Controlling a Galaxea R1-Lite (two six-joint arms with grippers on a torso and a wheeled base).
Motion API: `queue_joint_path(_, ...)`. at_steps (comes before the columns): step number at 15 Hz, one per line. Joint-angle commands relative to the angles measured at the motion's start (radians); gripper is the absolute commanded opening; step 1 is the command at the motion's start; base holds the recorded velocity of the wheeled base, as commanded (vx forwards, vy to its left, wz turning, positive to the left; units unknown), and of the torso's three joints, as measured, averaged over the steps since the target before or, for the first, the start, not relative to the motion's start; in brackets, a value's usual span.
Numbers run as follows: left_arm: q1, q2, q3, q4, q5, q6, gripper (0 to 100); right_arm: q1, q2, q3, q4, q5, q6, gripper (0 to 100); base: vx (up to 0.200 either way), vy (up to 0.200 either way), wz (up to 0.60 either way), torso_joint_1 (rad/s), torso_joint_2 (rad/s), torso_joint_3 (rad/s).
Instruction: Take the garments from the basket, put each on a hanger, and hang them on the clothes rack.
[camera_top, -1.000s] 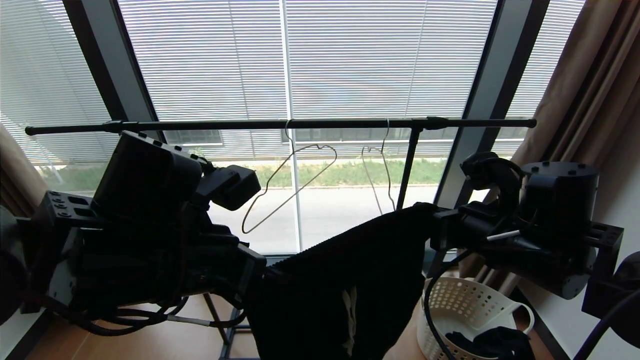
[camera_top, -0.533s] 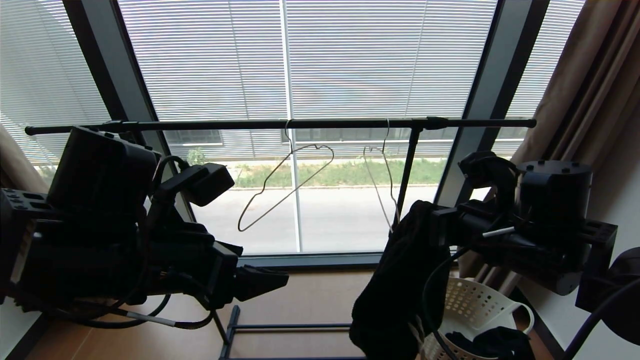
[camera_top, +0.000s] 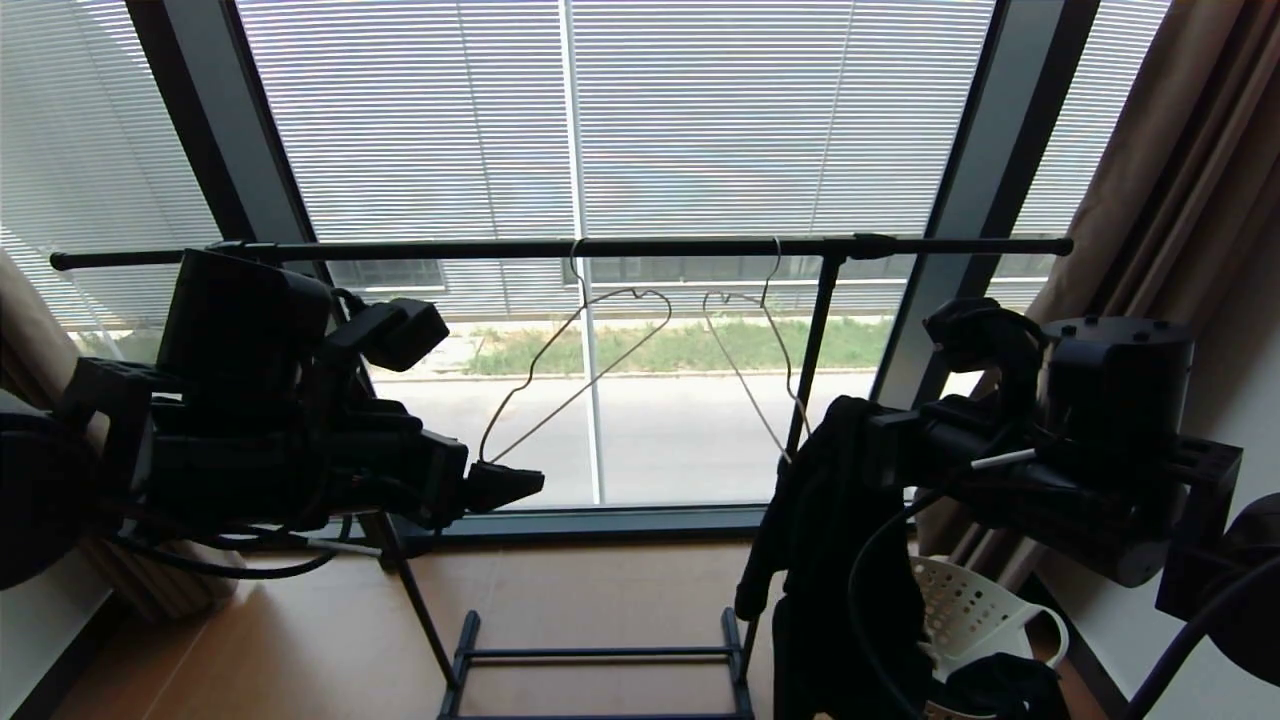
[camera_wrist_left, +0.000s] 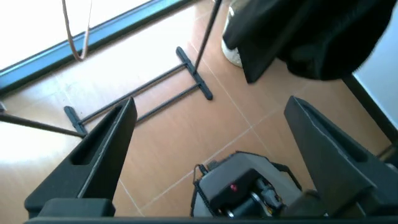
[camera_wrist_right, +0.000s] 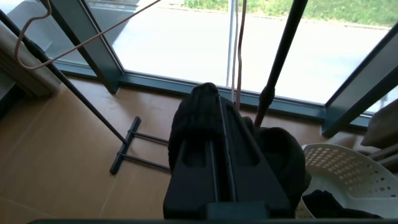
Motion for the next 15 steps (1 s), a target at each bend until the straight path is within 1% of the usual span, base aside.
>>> queue_joint_path(1, 0.041, 0.147, -0.023, -0.100, 0.048, 0.032, 100, -0.005, -0.004, 0.000, -0.002, -0.001, -0.001, 0, 0.000, 0.000, 0.00, 0.000, 0.00, 0.000)
queue_joint_path(2, 0.053, 0.216, -0.054, -0.146, 0.071, 0.061, 100, -0.005, -0.008, 0.000, -0.002, -0.001, -0.001, 0, 0.000, 0.000, 0.00, 0.000, 0.00, 0.000)
queue_joint_path(3, 0.070, 0.276, -0.120, -0.161, 0.096, 0.102, 100, -0.005, -0.016, 0.003, 0.001, -0.001, -0.001, 0, 0.000, 0.000, 0.00, 0.000, 0.00, 0.000)
queue_joint_path(4, 0.078, 0.298, -0.156, -0.161, 0.106, 0.116, 100, -0.005, -0.017, 0.003, 0.001, -0.001, -0.002, 0, 0.000, 0.000, 0.00, 0.000, 0.00, 0.000)
queue_joint_path(6, 0.112, 0.387, -0.316, -0.158, 0.128, 0.165, 100, -0.005, -0.020, 0.003, 0.001, -0.001, -0.002, 0, 0.000, 0.000, 0.00, 0.000, 0.00, 0.000)
queue_joint_path(7, 0.113, 0.393, -0.324, -0.158, 0.128, 0.170, 100, -0.005, -0.020, 0.003, 0.001, -0.001, -0.004, 0, 0.000, 0.000, 0.00, 0.000, 0.00, 0.000)
queue_joint_path(8, 0.124, 0.456, -0.413, -0.157, 0.131, 0.197, 100, -0.005, -0.020, 0.003, 0.001, -0.001, -0.006, 0, 0.000, 0.000, 0.00, 0.000, 0.00, 0.000)
queue_joint_path(12, 0.115, 0.543, -0.512, -0.157, 0.133, 0.237, 100, -0.005, -0.020, 0.003, 0.001, -0.001, -0.006, 0, 0.000, 0.000, 0.00, 0.000, 0.00, 0.000)
queue_joint_path(15, 0.108, 0.595, -0.557, -0.160, 0.146, 0.254, 100, -0.005, -0.019, 0.003, 0.001, -0.001, -0.006, 0, 0.000, 0.000, 0.00, 0.000, 0.00, 0.000)
